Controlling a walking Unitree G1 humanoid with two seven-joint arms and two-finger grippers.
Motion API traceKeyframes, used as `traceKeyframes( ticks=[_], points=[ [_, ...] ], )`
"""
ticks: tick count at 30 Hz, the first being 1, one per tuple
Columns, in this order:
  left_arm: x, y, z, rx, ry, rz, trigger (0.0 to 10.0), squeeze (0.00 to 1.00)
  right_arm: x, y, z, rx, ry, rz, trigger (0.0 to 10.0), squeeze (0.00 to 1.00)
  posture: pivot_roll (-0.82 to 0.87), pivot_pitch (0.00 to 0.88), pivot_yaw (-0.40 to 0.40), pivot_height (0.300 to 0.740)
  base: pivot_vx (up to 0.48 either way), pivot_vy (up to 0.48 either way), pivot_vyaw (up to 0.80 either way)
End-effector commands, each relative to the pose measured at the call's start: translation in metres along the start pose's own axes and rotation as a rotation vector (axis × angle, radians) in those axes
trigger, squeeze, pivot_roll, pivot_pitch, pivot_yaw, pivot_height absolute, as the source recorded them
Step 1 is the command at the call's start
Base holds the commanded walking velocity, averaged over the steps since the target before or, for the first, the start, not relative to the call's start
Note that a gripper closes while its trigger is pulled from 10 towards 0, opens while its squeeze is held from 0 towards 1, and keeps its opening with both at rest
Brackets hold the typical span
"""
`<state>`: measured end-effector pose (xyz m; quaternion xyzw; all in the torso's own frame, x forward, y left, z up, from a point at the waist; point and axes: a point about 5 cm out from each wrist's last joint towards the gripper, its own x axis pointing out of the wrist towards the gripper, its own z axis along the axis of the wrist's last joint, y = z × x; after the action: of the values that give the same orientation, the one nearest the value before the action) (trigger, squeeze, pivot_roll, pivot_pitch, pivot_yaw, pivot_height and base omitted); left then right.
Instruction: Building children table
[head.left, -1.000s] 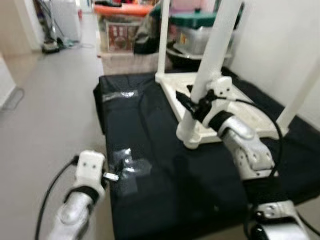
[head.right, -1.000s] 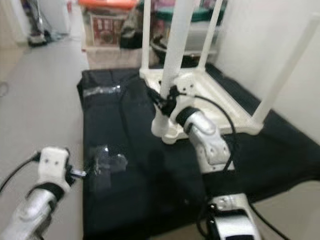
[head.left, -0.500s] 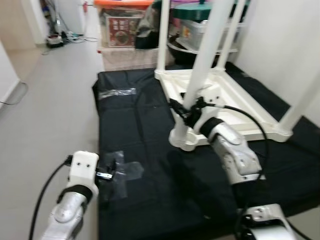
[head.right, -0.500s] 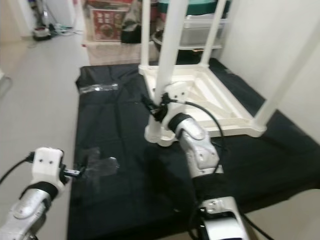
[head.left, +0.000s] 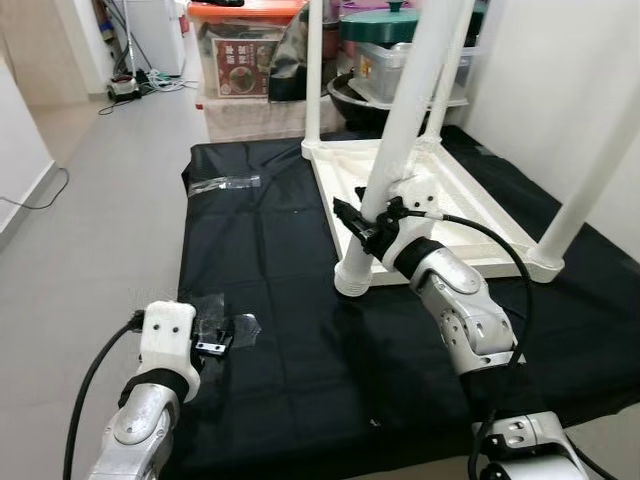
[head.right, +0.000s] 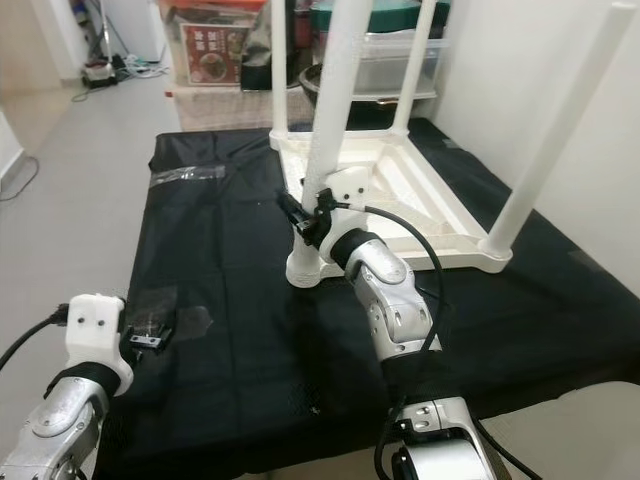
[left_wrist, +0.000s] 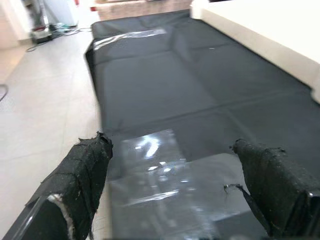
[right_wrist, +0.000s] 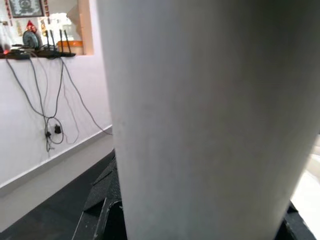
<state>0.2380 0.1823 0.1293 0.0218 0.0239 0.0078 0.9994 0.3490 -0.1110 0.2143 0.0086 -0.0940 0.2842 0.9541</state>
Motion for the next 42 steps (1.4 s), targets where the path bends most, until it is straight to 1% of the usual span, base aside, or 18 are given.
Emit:
traceKeyframes(
  ticks=[1, 9, 15, 17, 19, 23, 28, 31, 32, 34, 35, 36, 39, 42],
  points=[
    [0.000, 0.002, -0.001, -0.010, -0.001, 0.008, 10.0, 0.00, 0.000, 0.000, 0.002, -0.005, -0.017, -0.004, 10.0, 0.00, 0.03, 0.000, -0.052, 0.740, 0.000, 0.000, 0.00],
    [-0.001, -0.001, 0.001, -0.025, -0.013, -0.011, 10.0, 0.00, 0.005, 0.006, 0.005, -0.028, -0.040, 0.021, 10.0, 0.00, 0.04, 0.000, -0.053, 0.740, 0.095, 0.000, 0.00],
    [-0.001, -0.001, 0.001, -0.026, -0.015, -0.015, 10.0, 0.00, 0.006, 0.007, 0.006, -0.036, -0.044, 0.026, 10.0, 0.00, 0.04, 0.000, -0.053, 0.740, 0.000, 0.000, 0.00],
    [-0.001, -0.003, 0.002, -0.023, -0.021, -0.029, 10.0, 0.00, 0.006, 0.007, 0.006, -0.051, -0.043, 0.029, 10.0, 0.00, 0.04, 0.000, -0.054, 0.740, 0.000, 0.000, 0.00],
    [-0.001, -0.005, 0.003, -0.025, -0.028, -0.039, 10.0, 0.00, 0.006, 0.007, 0.007, -0.068, -0.046, 0.031, 10.0, 0.00, 0.04, 0.000, -0.054, 0.740, 0.000, 0.000, 0.80],
    [-0.001, -0.007, 0.003, -0.030, -0.033, -0.049, 10.0, 0.00, 0.007, 0.008, 0.007, -0.055, -0.049, 0.032, 10.0, 0.00, 0.04, 0.000, -0.054, 0.740, 0.000, 0.000, 0.73],
    [-0.002, -0.008, 0.002, -0.016, -0.026, -0.054, 10.0, 0.00, 0.007, 0.007, 0.005, -0.039, -0.043, 0.024, 10.0, 0.00, 0.04, 0.000, -0.055, 0.740, 0.000, 0.000, 0.00],
    [-0.002, -0.009, 0.001, -0.015, -0.025, -0.056, 10.0, 0.00, 0.007, 0.005, 0.006, -0.065, -0.042, 0.011, 10.0, 0.00, 0.03, 0.000, -0.055, 0.740, 0.000, 0.000, 0.00],
    [-0.002, -0.009, 0.001, -0.016, -0.025, -0.057, 10.0, 0.00, 0.007, 0.002, 0.006, -0.075, -0.039, -0.006, 10.0, 0.00, 0.03, 0.000, -0.056, 0.740, 0.000, 0.000, 0.80],
    [-0.002, -0.009, 0.001, -0.016, -0.025, -0.057, 10.0, 0.00, 0.007, 0.002, 0.006, -0.075, -0.039, -0.006, 10.0, 0.00, 0.03, 0.000, -0.056, 0.740, 0.000, 0.000, 0.80],
    [-0.002, -0.010, 0.001, -0.015, -0.024, -0.058, 10.0, 0.00, 0.008, -0.006, 0.006, -0.091, -0.030, -0.045, 10.0, 0.00, 0.03, 0.000, -0.058, 0.740, 0.000, 0.000, 0.80],
    [-0.002, -0.010, 0.001, -0.013, -0.024, -0.059, 10.0, 0.00, 0.009, -0.010, 0.006, -0.096, -0.024, -0.061, 10.0, 0.00, 0.03, 0.000, -0.058, 0.740, 0.000, 0.000, 0.80],
    [-0.002, -0.010, 0.000, -0.012, -0.023, -0.059, 10.0, 0.00, 0.009, -0.013, 0.006, -0.097, -0.018, -0.074, 10.0, 0.00, 0.03, 0.000, -0.058, 0.740, 0.000, 0.000, 0.80],
    [-0.002, -0.010, -0.001, -0.011, -0.022, -0.057, 10.0, 0.00, 0.009, -0.026, 0.007, -0.163, -0.003, -0.121, 10.0, 0.00, 0.03, 0.000, -0.060, 0.740, 0.000, 0.000, 0.00]
  ],
)
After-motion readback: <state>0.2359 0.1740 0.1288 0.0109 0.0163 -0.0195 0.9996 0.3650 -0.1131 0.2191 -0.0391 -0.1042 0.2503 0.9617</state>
